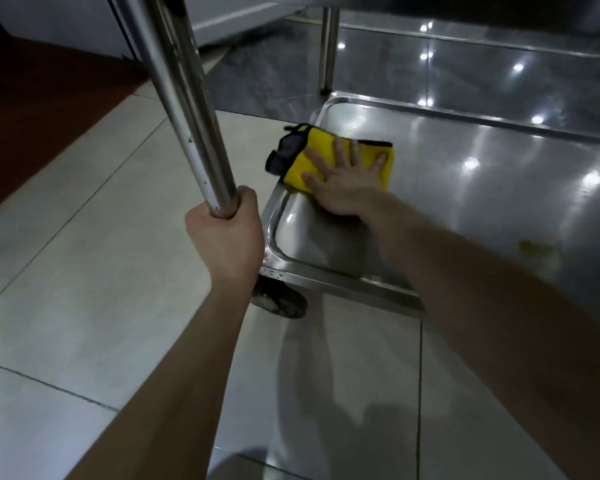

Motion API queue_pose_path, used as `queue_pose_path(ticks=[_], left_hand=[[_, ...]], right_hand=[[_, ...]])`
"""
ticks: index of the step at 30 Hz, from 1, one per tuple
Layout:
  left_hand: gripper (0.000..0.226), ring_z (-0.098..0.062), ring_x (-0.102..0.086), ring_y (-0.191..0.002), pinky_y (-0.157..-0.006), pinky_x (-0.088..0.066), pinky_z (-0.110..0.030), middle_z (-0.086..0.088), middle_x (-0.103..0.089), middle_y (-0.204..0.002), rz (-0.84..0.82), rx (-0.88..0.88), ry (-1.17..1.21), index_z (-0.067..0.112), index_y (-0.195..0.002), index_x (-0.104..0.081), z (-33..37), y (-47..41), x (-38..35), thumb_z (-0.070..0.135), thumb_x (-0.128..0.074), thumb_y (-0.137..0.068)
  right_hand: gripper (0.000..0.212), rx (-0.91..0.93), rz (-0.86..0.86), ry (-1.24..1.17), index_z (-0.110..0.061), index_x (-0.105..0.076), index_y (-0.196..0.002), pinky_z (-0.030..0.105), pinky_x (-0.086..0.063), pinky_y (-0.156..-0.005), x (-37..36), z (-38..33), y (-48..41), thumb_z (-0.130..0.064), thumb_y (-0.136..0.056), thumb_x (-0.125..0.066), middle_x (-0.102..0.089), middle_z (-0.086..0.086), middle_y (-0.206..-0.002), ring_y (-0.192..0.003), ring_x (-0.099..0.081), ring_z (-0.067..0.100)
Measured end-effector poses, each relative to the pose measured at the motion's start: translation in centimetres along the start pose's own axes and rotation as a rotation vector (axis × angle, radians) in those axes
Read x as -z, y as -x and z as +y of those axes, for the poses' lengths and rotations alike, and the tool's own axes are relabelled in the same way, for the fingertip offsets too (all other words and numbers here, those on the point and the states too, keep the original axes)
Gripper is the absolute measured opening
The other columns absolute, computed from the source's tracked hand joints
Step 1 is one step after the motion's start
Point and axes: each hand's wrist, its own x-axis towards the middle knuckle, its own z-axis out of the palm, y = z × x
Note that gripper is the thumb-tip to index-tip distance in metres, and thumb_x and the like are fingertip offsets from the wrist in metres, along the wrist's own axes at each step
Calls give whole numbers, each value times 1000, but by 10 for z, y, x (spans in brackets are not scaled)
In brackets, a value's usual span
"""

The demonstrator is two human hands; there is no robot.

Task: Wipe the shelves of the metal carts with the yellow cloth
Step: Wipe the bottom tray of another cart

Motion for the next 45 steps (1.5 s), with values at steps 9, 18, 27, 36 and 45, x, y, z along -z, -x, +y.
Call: queue_pose_path(ticks=[9,18,27,36,45], left_hand=[[33,-26,-37,-59,-51,-34,-47,-16,-35,-65,-25,36,-59,13,-66,-40,13,4,5,27,-66,-81],[36,-26,-37,-56,-53,-32,-40,-15,-39,-64,-53,11,-10,-7,-70,-43,6,3,5,19,-64,-84],[35,-26,-36,-56,-51,-31,-42,-14,-36,-64,-15,9,18,3,-68,-41,-1,2,1,21,-66,-84],[36,-23,-36,-56,-48,-32,-46,-13,-34,-61,-17,9,-47,19,-62,-39,3,1,2,33,-68,-79],[34,-12,-67,-66,-73,-61,-39,0,-70,-76,-113,66,-215,19,-85,-69,11,-4,13,52,-79,-85]], right_hand=[[79,261,-63,21,-56,2,-165,75,13,-122,-20,-22,148,-74,-89,8,17,-8,-178,-164,20,24],[80,15,-60,-19,-69,5,-158,66,15,-126,-2,103,126,-94,-82,-4,18,-19,-176,-163,19,15],[83,-206,-37,-12,-59,3,-163,85,14,-112,19,75,-23,-84,-86,-15,13,2,-180,-163,17,39],[73,129,18,-37,-54,4,-166,78,19,-116,-14,-37,57,-75,-97,-8,13,-1,-179,-165,16,30],[64,137,-125,-12,-60,5,-163,65,16,-125,-9,51,182,-72,-104,-15,21,-15,-176,-162,23,16]])
